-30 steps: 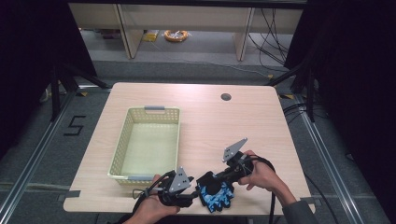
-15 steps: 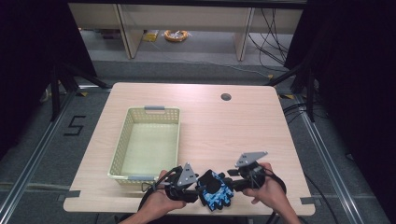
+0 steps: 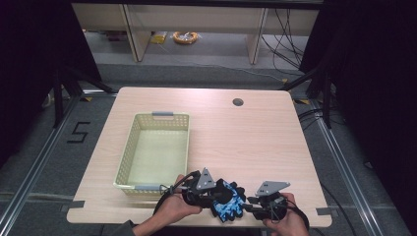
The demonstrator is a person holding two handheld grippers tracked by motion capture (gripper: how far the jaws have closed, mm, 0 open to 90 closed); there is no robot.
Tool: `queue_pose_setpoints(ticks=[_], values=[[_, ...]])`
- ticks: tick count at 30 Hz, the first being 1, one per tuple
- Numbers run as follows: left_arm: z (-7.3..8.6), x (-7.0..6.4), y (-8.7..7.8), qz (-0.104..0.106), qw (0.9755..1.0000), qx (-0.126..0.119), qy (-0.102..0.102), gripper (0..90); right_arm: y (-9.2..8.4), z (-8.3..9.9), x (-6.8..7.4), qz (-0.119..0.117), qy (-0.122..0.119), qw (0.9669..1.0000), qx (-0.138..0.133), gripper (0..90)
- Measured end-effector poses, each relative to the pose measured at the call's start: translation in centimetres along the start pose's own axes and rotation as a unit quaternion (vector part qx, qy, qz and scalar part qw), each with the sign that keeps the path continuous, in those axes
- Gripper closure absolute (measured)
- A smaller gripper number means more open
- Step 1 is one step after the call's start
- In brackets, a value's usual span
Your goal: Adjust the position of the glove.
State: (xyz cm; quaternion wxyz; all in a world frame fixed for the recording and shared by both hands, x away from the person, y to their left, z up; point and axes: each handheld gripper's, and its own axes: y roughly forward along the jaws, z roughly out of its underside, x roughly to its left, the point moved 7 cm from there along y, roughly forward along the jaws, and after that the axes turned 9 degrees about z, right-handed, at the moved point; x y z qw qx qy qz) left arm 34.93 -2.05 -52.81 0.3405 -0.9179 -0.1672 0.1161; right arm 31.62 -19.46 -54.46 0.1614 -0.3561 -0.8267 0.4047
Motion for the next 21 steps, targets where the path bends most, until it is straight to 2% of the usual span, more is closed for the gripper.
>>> queue_pose_setpoints(ticks=[2, 3, 4, 5, 6, 7, 8, 9, 10, 11, 13, 15, 16, 17, 18, 21], values=[[0.0, 0.0, 0.1, 0.0, 1.0, 0.001, -0.002, 58.3, 0.3, 0.0, 0.0, -0.001, -0.005, 1.0, -0.003, 67.8], [0.1, 0.1, 0.1, 0.002, 1.0, 0.007, 0.0, 58.3, 0.3, 0.2, 0.2, -0.008, -0.004, 0.9999, 0.011, 67.8], [0.1, 0.1, 0.3, 0.001, 0.9999, 0.004, -0.009, 58.5, 0.5, 0.3, 0.6, -0.013, -0.002, 0.9998, 0.015, 69.3], [0.2, 0.3, 0.3, -0.003, 0.9999, 0.012, -0.005, 60.5, 0.8, 0.2, 0.7, -0.011, -0.005, 0.9999, 0.011, 73.1], [0.2, 0.2, 0.6, 0.002, 0.9999, 0.009, -0.01, 60.5, 0.8, 0.2, 0.7, -0.011, -0.005, 0.9999, 0.011, 73.1], [0.5, 0.4, 0.7, 0.002, 0.9999, 0.015, -0.005, 67.8, 0.9, 0.1, 0.7, -0.015, -0.015, 0.9996, 0.019, 79.8], [0.5, 0.4, 0.7, 0.002, 0.9999, 0.015, -0.005, 69.2, 0.9, 0.1, 0.7, -0.015, -0.015, 0.9996, 0.019, 79.8], [0.6, 0.5, 0.9, 0.0, 0.9999, 0.012, -0.005, 69.2, 1.1, 0.1, 0.5, -0.006, -0.027, 0.9995, 0.015, 83.1], [0.6, 0.5, 0.8, -0.005, 0.9999, 0.011, -0.003, 76.0, 1.0, 0.1, 0.5, -0.006, -0.03, 0.9994, 0.017, 87.2], [0.4, 0.4, 0.6, 0.002, 0.9999, 0.0, -0.013, 79.0, 0.9, 0.0, 0.5, -0.01, -0.027, 0.9994, 0.016, 88.5], [0.3, 0.5, 0.3, -0.003, 1.0, 0.002, -0.008, 82.2, 0.7, 0.0, 0.6, -0.012, -0.023, 0.9996, 0.011, 88.7], [0.2, 0.3, 0.3, 0.001, 1.0, -0.002, -0.009, 83.2, 0.2, -0.2, 0.4, -0.012, -0.029, 0.9995, 0.007, 88.8], [0.2, 0.3, 0.3, 0.0, 1.0, 0.003, -0.002, 83.8, 0.2, -0.3, 0.4, -0.011, -0.026, 0.9996, -0.004, 88.8], [0.2, 0.2, 0.3, 0.007, 1.0, -0.001, -0.001, 84.2, -0.1, -0.3, 0.3, -0.015, -0.023, 0.9996, -0.001, 88.8], [0.2, 0.1, 0.2, 0.008, 0.9999, -0.005, -0.01, 84.6, -0.3, -0.4, 0.2, -0.015, -0.028, 0.9995, -0.006, 88.8], [0.0, -0.2, -0.2, 0.015, 0.9997, -0.012, -0.014, 85.4, -0.7, -0.6, 0.2, -0.016, -0.018, 0.9995, -0.021, 88.8]])
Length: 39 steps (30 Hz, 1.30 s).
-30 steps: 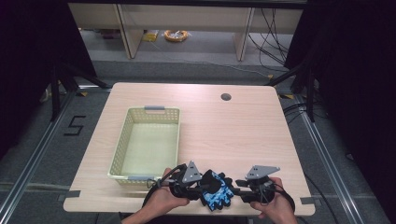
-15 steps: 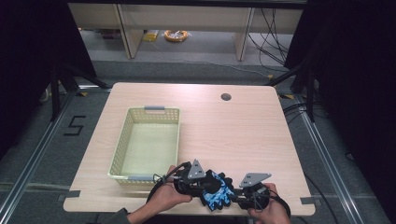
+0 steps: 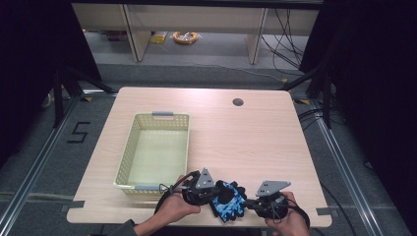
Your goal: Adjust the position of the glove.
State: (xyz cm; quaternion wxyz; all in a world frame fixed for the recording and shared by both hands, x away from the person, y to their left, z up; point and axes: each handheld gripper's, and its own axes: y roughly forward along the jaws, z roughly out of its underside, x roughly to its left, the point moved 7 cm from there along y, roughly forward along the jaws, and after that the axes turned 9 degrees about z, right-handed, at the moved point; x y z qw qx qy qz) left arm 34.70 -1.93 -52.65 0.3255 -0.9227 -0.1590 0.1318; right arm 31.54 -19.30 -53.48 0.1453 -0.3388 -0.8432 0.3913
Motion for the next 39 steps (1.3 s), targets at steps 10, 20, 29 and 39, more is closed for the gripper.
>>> queue_pose_setpoints(ticks=[10, 20, 29, 39], values=[[-0.7, -2.7, -2.6, 0.031, 0.9973, -0.059, -0.029, 85.8, -2.9, -3.0, -0.7, 0.01, -0.035, 0.9991, -0.022, 89.0], [0.6, -4.5, -0.8, 0.077, 0.9883, -0.078, -0.107, 89.0, -3.2, -5.6, -2.2, -0.017, -0.083, 0.996, 0.029, 89.1], [2.4, -3.2, 0.5, 0.067, 0.989, -0.049, -0.123, 87.5, 1.9, -6.2, -3.0, -0.04, -0.147, 0.9849, 0.083, 88.9], [2.9, -3.1, 0.6, 0.06, 0.9896, -0.046, -0.123, 80.6, 4.3, -5.7, -2.7, -0.03, -0.106, 0.9884, 0.104, 79.7]])
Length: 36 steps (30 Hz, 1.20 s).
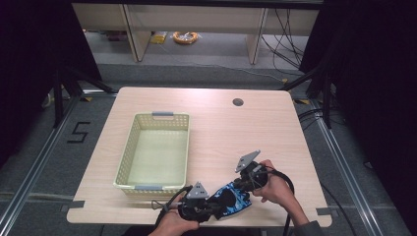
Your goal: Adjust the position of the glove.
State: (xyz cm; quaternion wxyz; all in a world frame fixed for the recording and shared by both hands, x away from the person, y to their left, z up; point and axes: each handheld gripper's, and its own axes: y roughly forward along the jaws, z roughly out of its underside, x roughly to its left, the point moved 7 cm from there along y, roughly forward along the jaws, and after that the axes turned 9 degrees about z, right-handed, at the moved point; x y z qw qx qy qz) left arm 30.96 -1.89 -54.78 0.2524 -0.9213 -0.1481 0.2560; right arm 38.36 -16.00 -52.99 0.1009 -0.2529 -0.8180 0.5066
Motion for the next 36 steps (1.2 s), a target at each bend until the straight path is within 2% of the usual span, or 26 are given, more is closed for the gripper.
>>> queue_pose_setpoints(ticks=[2, 3, 4, 6, 7, 8, 9, 10, 11, 13, 14, 17, 18, 20, 21, 22, 23, 24, 25, 26, 27, 29, 31, 32, 34, 36], values=[[-0.1, 0.0, -0.3, -0.008, 1.0, -0.005, 0.002, 78.2, -0.1, 0.2, -0.3, 0.007, 0.027, 0.9996, -0.007, 73.9], [0.0, 0.2, -0.6, -0.013, 0.9998, 0.002, 0.014, 76.3, -0.1, 0.2, -0.4, 0.014, 0.047, 0.9987, -0.017, 69.8], [-0.1, 0.1, -0.8, -0.01, 0.9999, -0.004, -0.001, 74.8, -0.2, 0.2, -0.8, 0.023, 0.059, 0.9975, -0.034, 67.8], [-0.1, 0.1, -1.2, -0.005, 0.9998, -0.011, -0.013, 71.4, -0.6, 0.5, -1.0, 0.034, 0.1, 0.9927, -0.059, 62.7], [-0.1, 0.1, -1.5, -0.005, 0.9998, -0.014, -0.011, 70.1, -0.9, 0.8, -1.3, 0.041, 0.105, 0.9914, -0.067, 61.1], [-0.1, 0.1, -1.7, -0.007, 0.9997, -0.018, -0.013, 68.9, -1.0, 0.9, -1.3, 0.046, 0.12, 0.9884, -0.081, 60.4], [0.1, 0.1, -2.1, -0.008, 0.9996, -0.018, -0.021, 67.1, -1.3, 1.3, -1.3, 0.044, 0.122, 0.9882, -0.082, 58.8], [0.2, 0.2, -2.4, -0.01, 0.9995, -0.023, -0.017, 64.2, -1.6, 1.5, -1.2, 0.045, 0.139, 0.9844, -0.098, 56.3], [0.4, 0.2, -2.7, -0.012, 0.9994, -0.026, -0.019, 62.4, -1.8, 1.7, -0.9, 0.034, 0.151, 0.9814, -0.114, 55.3], [0.8, 0.4, -3.3, -0.017, 0.999, -0.031, -0.028, 57.8, -2.3, 2.2, -0.7, 0.037, 0.166, 0.9772, -0.127, 53.5], [1.1, 0.5, -3.6, -0.017, 0.9992, -0.024, -0.027, 55.6, -2.7, 2.7, -0.5, 0.036, 0.169, 0.9775, -0.12, 51.8], [1.5, 0.8, -3.9, -0.023, 0.9984, -0.028, -0.044, 50.2, -2.8, 3.4, 0.1, 0.032, 0.187, 0.9734, -0.128, 47.4], [1.6, 0.8, -3.8, -0.019, 0.9976, -0.029, -0.059, 48.4, -2.8, 3.4, 0.3, 0.029, 0.192, 0.9722, -0.13, 45.5], [1.7, 0.9, -3.7, -0.009, 0.9964, -0.028, -0.08, 47.1, -2.4, 3.6, 0.3, 0.033, 0.186, 0.9726, -0.135, 41.9], [1.8, 0.9, -3.6, -0.016, 0.9964, -0.025, -0.079, 47.2, -2.1, 3.7, 0.4, 0.031, 0.189, 0.9721, -0.135, 41.2], [1.8, 1.0, -3.5, -0.019, 0.9963, -0.024, -0.081, 47.6, -1.9, 3.6, 0.8, 0.016, 0.206, 0.9697, -0.13, 40.6], [1.9, 0.9, -3.4, -0.008, 0.9964, -0.022, -0.082, 47.7, -1.6, 3.7, 0.4, 0.022, 0.191, 0.9724, -0.133, 40.1], [1.9, 0.8, -3.2, -0.001, 0.9956, -0.022, -0.091, 47.7, -1.5, 3.7, 0.4, 0.02, 0.19, 0.9726, -0.133, 39.5], [1.9, 0.8, -3.1, 0.001, 0.9953, -0.02, -0.095, 47.6, -1.2, 3.6, 0.6, 0.016, 0.207, 0.9691, -0.134, 39.5], [1.9, 0.8, -3.0, 0.001, 0.9953, -0.017, -0.095, 47.5, -1.1, 3.6, 0.3, 0.017, 0.193, 0.9715, -0.136, 39.5], [1.9, 0.8, -2.7, 0.002, 0.9951, -0.018, -0.097, 47.5, -0.9, 3.5, 0.3, 0.011, 0.198, 0.9706, -0.136, 39.7], [1.9, 1.0, -2.4, -0.005, 0.9951, -0.013, -0.098, 47.5, -0.6, 3.5, 0.3, 0.007, 0.193, 0.9724, -0.131, 40.4], [1.8, 1.2, -2.1, -0.003, 0.9946, -0.016, -0.103, 49.0, -0.4, 3.4, 0.3, 0.006, 0.192, 0.9724, -0.133, 40.5], [1.8, 1.2, -2.0, 0.0, 0.9944, -0.009, -0.105, 49.1, -0.3, 3.4, 0.4, 0.002, 0.189, 0.9734, -0.13, 40.8], [1.8, 1.3, -1.7, -0.005, 0.994, -0.011, -0.109, 49.2, -0.2, 3.4, 0.4, 0.005, 0.189, 0.9737, -0.127, 40.8], [1.8, 1.2, -1.4, 0.004, 0.9927, -0.012, -0.12, 49.4, 0.1, 3.6, 0.5, 0.002, 0.194, 0.9741, -0.116, 41.4]])
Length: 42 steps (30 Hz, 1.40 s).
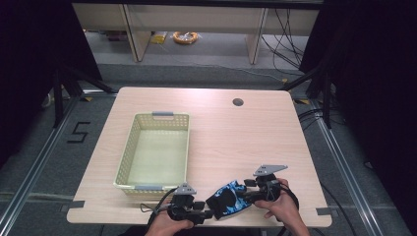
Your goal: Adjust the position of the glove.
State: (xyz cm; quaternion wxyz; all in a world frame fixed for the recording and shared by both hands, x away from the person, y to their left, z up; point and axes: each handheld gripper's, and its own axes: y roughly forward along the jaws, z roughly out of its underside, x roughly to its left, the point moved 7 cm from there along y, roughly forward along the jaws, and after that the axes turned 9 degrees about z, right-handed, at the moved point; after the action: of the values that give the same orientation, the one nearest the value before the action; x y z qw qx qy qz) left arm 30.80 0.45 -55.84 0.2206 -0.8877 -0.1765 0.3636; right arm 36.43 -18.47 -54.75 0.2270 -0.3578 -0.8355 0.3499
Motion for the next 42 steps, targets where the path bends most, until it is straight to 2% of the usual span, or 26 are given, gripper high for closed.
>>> queue_pose_setpoints(ticks=[3, 4, 5, 7, 8, 9, 10, 11, 13, 14, 16, 20, 21, 22, 23, 24, 25, 27, 28, 29, 31, 33, 34, 35, 37, 42], values=[[-0.2, -0.1, 0.3, 0.006, 1.0, 0.001, -0.004, 49.9, 0.3, 0.3, 0.0, 0.0, -0.002, 1.0, 0.008, 43.1], [-0.3, -0.2, 0.5, 0.009, 0.9999, 0.003, -0.009, 49.9, 0.5, 0.4, 0.0, 0.004, -0.006, 1.0, 0.003, 43.7], [-0.3, -0.3, 0.7, 0.01, 0.9999, 0.0, -0.012, 50.0, 0.4, 0.6, 0.1, 0.002, -0.001, 0.9999, 0.014, 44.1], [-0.5, -0.4, 1.0, 0.014, 0.9998, 0.001, -0.016, 51.3, 0.4, 0.6, 0.1, 0.003, -0.001, 0.9999, 0.013, 45.1], [-0.5, -0.4, 1.1, 0.014, 0.9998, 0.002, -0.015, 51.3, 0.5, 0.7, 0.3, -0.003, 0.012, 0.9999, 0.007, 46.5], [-0.6, -0.4, 1.2, 0.015, 0.9998, 0.004, -0.015, 51.4, 0.5, 0.7, 0.2, -0.003, 0.008, 1.0, 0.001, 47.2], [-0.7, -0.4, 1.3, 0.015, 0.9997, 0.0, -0.019, 51.4, 0.3, 0.8, 0.2, 0.0, 0.007, 0.9999, 0.012, 48.0], [-0.9, -0.3, 1.4, 0.017, 0.9996, 0.001, -0.022, 51.8, 0.2, 1.0, 0.3, 0.0, 0.009, 0.9999, 0.009, 49.4], [-1.1, -0.1, 1.5, 0.017, 0.9995, -0.001, -0.026, 52.8, 0.2, 1.1, 0.4, -0.004, 0.008, 0.9999, 0.008, 50.2], [-1.1, -0.1, 1.5, 0.017, 0.9995, -0.001, -0.026, 53.3, 0.2, 1.2, 0.5, -0.013, 0.008, 0.9998, 0.009, 50.2], [-1.2, 0.0, 1.6, 0.016, 0.9995, -0.003, -0.026, 54.3, 0.1, 1.2, 0.5, -0.005, 0.015, 0.9998, 0.008, 50.4], [-1.4, 0.1, 1.9, 0.017, 0.9994, -0.009, -0.03, 59.1, 0.0, 1.4, 0.6, -0.019, 0.024, 0.9995, 0.009, 53.2], [-1.5, 0.3, 1.9, 0.021, 0.9991, -0.011, -0.035, 60.1, -0.2, 1.7, 1.0, -0.028, 0.039, 0.9988, 0.013, 55.5], [-1.6, 0.4, 1.9, 0.021, 0.999, -0.012, -0.039, 60.7, -0.1, 1.7, 0.9, -0.037, 0.03, 0.9988, 0.006, 56.0], [-1.7, 0.4, 1.9, 0.02, 0.9988, -0.017, -0.042, 61.6, -0.2, 1.7, 0.8, -0.035, 0.032, 0.9989, 0.005, 56.3], [-1.7, 0.4, 1.9, 0.02, 0.9988, -0.017, -0.042, 62.2, -0.2, 1.7, 0.8, -0.035, 0.032, 0.9989, 0.005, 56.3], [-1.8, 0.5, 2.0, 0.017, 0.999, -0.016, -0.037, 62.4, -0.3, 1.9, 0.8, -0.043, 0.039, 0.9983, 0.004, 57.6], [-1.9, 0.5, 2.1, 0.018, 0.9988, -0.019, -0.041, 63.0, -0.4, 2.0, 0.9, -0.051, 0.057, 0.9971, 0.007, 58.5], [-2.0, 0.6, 2.1, 0.015, 0.999, -0.018, -0.038, 64.0, -0.4, 2.1, 0.7, -0.054, 0.05, 0.9973, 0.003, 59.1], [-2.2, 0.9, 2.3, 0.009, 0.9991, -0.025, -0.032, 65.7, -0.4, 2.1, 0.8, -0.057, 0.055, 0.9969, 0.001, 59.8], [-2.4, 1.1, 2.5, 0.002, 0.9993, -0.027, -0.025, 69.0, -0.3, 2.2, 1.0, -0.078, 0.056, 0.9954, -0.002, 61.6], [-2.4, 1.2, 2.5, 0.002, 0.9994, -0.025, -0.025, 70.0, -0.3, 2.2, 1.1, -0.078, 0.056, 0.9954, 0.001, 62.0], [-2.5, 1.2, 2.5, 0.001, 0.9994, -0.026, -0.024, 72.3, -0.2, 2.3, 1.7, -0.097, 0.07, 0.9929, 0.006, 62.9], [-2.5, 1.3, 2.5, -0.008, 0.9994, -0.03, -0.015, 74.4, -0.2, 2.3, 1.5, -0.087, 0.057, 0.9945, 0.008, 63.4], [-2.6, 1.3, 2.6, -0.013, 0.9993, -0.033, -0.008, 78.0, -0.2, 2.3, 1.6, -0.085, 0.056, 0.9948, 0.009, 64.2], [-2.7, 1.5, 2.5, -0.007, 0.9995, -0.031, -0.007, 82.4, -0.2, 2.4, 1.6, -0.088, 0.057, 0.9945, 0.01, 67.6]])
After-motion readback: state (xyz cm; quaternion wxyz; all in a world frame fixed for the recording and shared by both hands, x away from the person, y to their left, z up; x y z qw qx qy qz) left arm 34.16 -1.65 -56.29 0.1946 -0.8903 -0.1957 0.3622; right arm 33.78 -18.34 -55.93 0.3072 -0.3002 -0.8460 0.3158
